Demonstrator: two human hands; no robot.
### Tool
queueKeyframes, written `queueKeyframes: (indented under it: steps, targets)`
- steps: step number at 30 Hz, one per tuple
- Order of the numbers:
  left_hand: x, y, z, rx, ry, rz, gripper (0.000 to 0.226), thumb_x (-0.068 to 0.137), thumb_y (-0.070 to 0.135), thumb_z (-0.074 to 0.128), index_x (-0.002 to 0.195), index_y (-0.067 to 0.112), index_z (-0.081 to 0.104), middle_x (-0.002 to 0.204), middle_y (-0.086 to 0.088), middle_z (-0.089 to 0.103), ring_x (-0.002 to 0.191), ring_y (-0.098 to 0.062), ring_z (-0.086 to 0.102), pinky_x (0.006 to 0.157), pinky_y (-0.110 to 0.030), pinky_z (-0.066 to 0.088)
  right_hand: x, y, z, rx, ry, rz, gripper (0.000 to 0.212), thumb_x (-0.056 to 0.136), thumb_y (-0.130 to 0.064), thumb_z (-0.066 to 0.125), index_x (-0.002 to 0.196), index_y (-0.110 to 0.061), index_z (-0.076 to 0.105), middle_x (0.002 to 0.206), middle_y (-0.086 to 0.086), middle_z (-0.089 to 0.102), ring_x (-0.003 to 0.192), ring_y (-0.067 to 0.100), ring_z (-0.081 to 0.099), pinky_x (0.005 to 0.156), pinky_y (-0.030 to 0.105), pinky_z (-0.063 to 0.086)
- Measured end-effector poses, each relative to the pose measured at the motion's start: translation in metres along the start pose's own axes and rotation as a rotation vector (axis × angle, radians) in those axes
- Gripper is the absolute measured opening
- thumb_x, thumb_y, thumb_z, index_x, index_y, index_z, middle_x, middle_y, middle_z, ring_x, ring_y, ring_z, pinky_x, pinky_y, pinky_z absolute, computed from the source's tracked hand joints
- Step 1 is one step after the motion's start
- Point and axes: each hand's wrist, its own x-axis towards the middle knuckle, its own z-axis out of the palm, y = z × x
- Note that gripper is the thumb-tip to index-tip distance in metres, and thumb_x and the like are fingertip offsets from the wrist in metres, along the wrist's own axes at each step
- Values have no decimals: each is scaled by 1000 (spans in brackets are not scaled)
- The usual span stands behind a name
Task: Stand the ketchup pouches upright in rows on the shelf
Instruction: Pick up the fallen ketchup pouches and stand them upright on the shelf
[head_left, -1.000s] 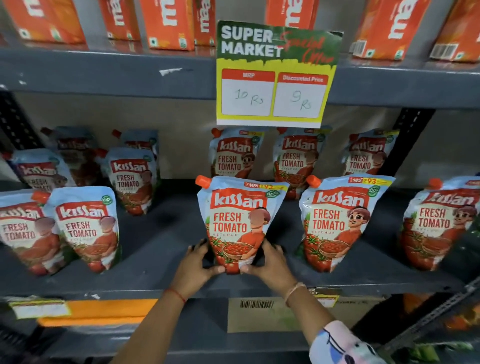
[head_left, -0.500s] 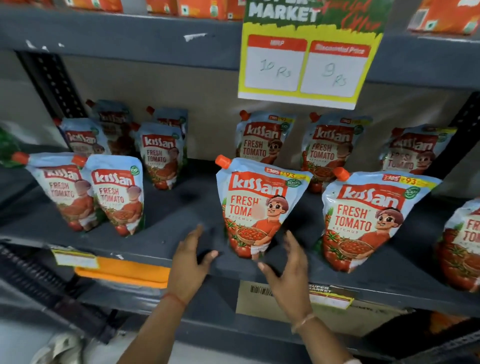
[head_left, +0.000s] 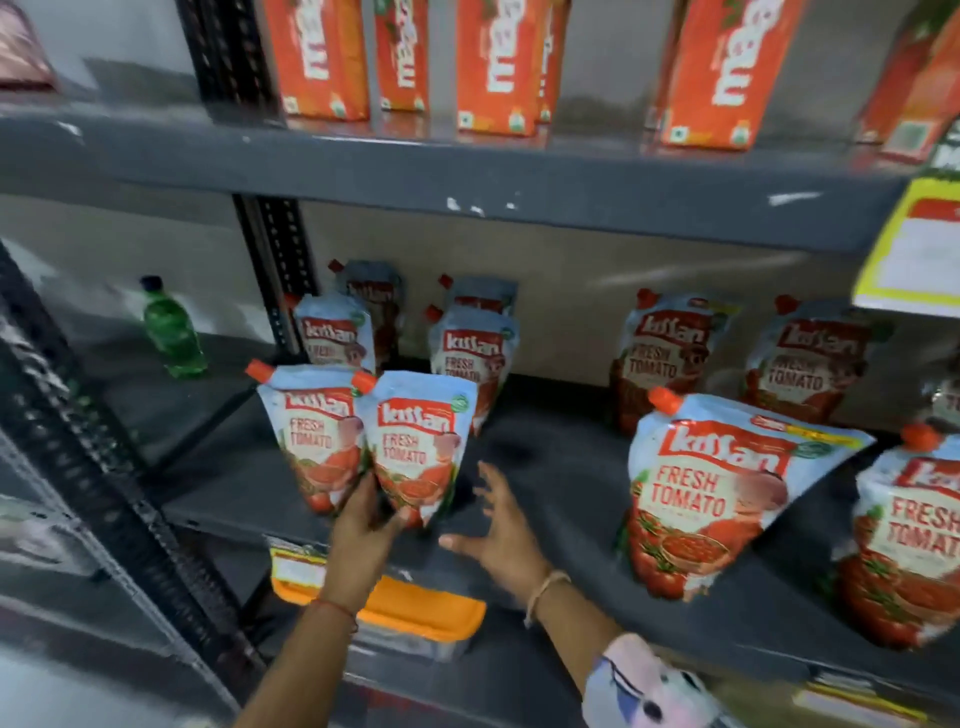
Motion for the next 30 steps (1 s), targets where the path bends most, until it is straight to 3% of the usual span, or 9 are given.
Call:
queueKeyframes:
  steps: [3, 9, 16, 20, 22, 23, 25, 28, 30]
  targets:
    - [16, -9, -5, 64, -29, -6, 66, 78, 22, 65, 137, 19, 35, 139, -2, 48, 127, -18, 45, 107, -46, 39, 31, -3, 20, 4, -12, 41, 78, 67, -17, 78, 129, -17, 31, 136, 2, 43, 130, 24, 39, 104, 47, 41]
    - [22, -16, 1, 64, -67, -25, 62, 81, 7, 62, 135, 15, 33, 131, -3, 50, 128, -21, 44, 105, -39, 40, 32, 1, 32, -14, 135, 46, 64, 75, -11, 71, 130, -12, 37, 124, 2, 53, 115, 17, 49, 92, 31, 42]
    - [23, -19, 15, 286, -67, 13, 68, 81, 21, 63, 139, 20, 28, 139, -3, 49, 128, -20, 44, 100, -30, 37, 23, 5, 22, -23, 220, 16, 57, 76, -6, 69, 125, -8, 39, 112, -1, 55, 104, 13, 52, 70, 7, 41]
    - [25, -23, 15, 290, -55, 30, 69, 81, 20, 63, 140, 20, 26, 140, -5, 48, 130, -21, 43, 100, -28, 35, 21, 3, 22, 10, 228, 11, 51, 74, -8, 71, 113, -17, 40, 109, -3, 54, 109, 21, 55, 74, 13, 44]
    - [23, -26, 14, 232, -44, 48, 67, 82, 16, 62, 140, 19, 28, 140, -6, 48, 130, -20, 42, 104, -29, 36, 10, 5, 30, 14, 398, -32, 57, 70, -9, 74, 115, -19, 41, 113, 0, 53, 109, 22, 54, 84, 27, 50]
    - [18, -25, 14, 186, 8, 62, 63, 83, 15, 61, 138, 18, 32, 139, -7, 49, 130, -20, 43, 105, -33, 37, 0, 8, 38, -28, 500, -72, 61, 69, -14, 74, 120, -19, 42, 117, 4, 51, 108, 20, 53, 88, 32, 49]
    - [5, -23, 8, 118, 247, 111, 45, 85, 24, 56, 128, 19, 44, 130, -9, 55, 123, -22, 49, 103, -38, 41, -23, 5, 60, -101, 540, -173, 58, 72, -35, 67, 123, -24, 41, 118, 7, 48, 103, 9, 51, 87, 23, 47]
    - [1, -21, -10, -11, 643, 138, 52, 84, 49, 46, 120, 11, 50, 124, -17, 55, 114, -25, 52, 93, -32, 43, -32, -18, 91, -14, 261, -145, 67, 68, -70, 51, 123, -36, 33, 126, 2, 47, 107, -1, 50, 84, 7, 43]
    - [8, -15, -26, -76, 716, 34, 53, 93, 40, 36, 134, 7, 38, 142, -17, 39, 130, -23, 39, 100, -24, 30, -11, -29, 102, 171, 90, -7, 80, 69, -74, 44, 134, -32, 24, 143, 0, 33, 123, 1, 41, 95, 8, 37]
